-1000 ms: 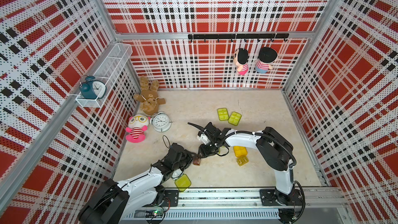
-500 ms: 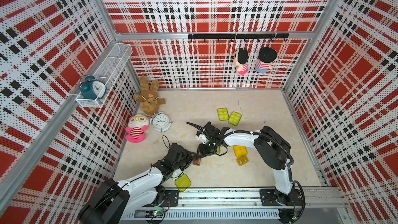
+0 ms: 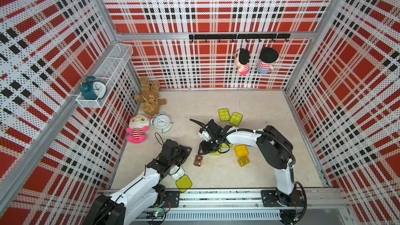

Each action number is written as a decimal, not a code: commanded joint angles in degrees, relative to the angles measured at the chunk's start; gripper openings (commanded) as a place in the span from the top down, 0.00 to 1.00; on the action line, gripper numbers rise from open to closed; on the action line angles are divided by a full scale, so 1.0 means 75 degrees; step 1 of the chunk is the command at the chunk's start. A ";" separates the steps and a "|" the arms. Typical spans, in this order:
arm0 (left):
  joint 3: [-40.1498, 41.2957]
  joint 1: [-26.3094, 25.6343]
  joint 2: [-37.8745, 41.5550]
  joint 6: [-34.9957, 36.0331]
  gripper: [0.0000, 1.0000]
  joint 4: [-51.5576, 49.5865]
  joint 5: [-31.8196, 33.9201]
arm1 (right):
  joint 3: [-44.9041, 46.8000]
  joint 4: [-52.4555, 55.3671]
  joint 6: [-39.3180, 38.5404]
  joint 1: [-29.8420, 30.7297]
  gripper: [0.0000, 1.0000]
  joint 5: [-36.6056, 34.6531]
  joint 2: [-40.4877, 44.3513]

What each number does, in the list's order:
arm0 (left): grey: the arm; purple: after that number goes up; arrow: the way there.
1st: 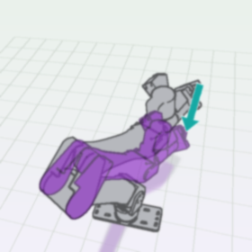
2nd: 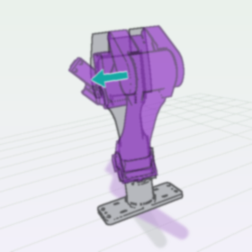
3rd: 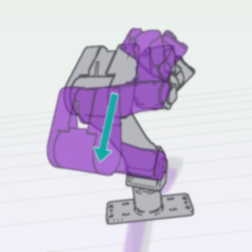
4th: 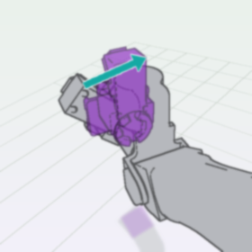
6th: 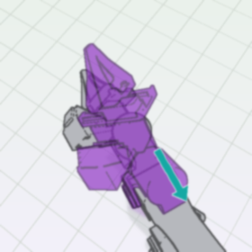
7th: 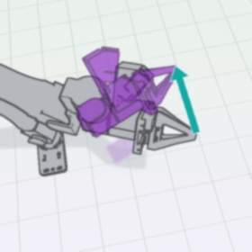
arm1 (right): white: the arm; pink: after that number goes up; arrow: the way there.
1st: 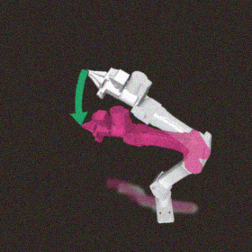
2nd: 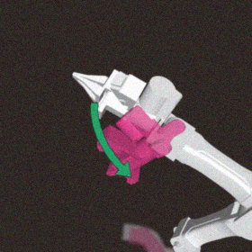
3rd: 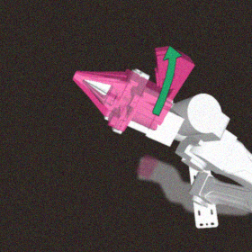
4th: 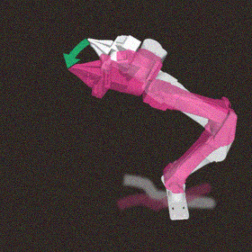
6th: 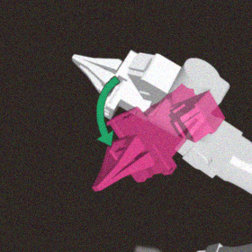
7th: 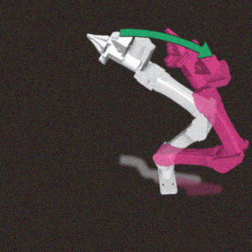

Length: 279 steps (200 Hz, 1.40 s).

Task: Close pillboxes
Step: Close the lid on the pillbox.

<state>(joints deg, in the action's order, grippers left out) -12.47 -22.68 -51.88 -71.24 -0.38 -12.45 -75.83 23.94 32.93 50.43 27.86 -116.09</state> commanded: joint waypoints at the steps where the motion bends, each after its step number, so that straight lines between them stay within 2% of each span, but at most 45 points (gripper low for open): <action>1: -0.0259 0.0076 0.0154 0.0320 0.70 -0.0418 -0.0127 | -0.0159 0.0156 -0.0364 -0.0062 0.48 -0.0114 0.0426; 57: -0.0035 -0.0077 0.0452 0.0373 0.65 -0.0441 -0.0309 | 0.0144 0.0751 -0.0509 -0.0221 0.43 -0.0293 0.1303; 108: 0.0473 -0.0415 0.0775 -0.0110 0.60 -0.0142 -0.0250 | 0.1999 0.0399 -0.0219 -0.0155 0.41 -0.0154 0.2309; 117: 0.0572 -0.0490 0.0782 -0.0183 0.58 -0.0043 -0.0239 | 0.2236 0.0266 0.0078 -0.0057 0.40 -0.0112 0.2371; 149: 0.0759 -0.0731 0.0709 -0.0403 0.57 0.0293 -0.0146 | 0.2437 -0.0170 0.0348 0.0320 0.38 -0.0137 0.2079; 183: 0.0797 -0.0922 0.0597 -0.0546 0.58 0.0614 0.0029 | 0.2283 -0.0723 0.0716 0.0355 0.35 -0.0152 0.1788; 279: 0.0997 -0.1044 -0.0106 -0.0731 0.60 0.1626 -0.0019 | 0.1604 -0.0744 0.0694 0.0351 0.34 -0.0035 0.1045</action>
<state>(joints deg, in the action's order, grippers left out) -4.82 -30.09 -51.86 -76.60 8.64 -13.02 -62.43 18.96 37.87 53.08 27.33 -106.50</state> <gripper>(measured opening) 0.403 0.659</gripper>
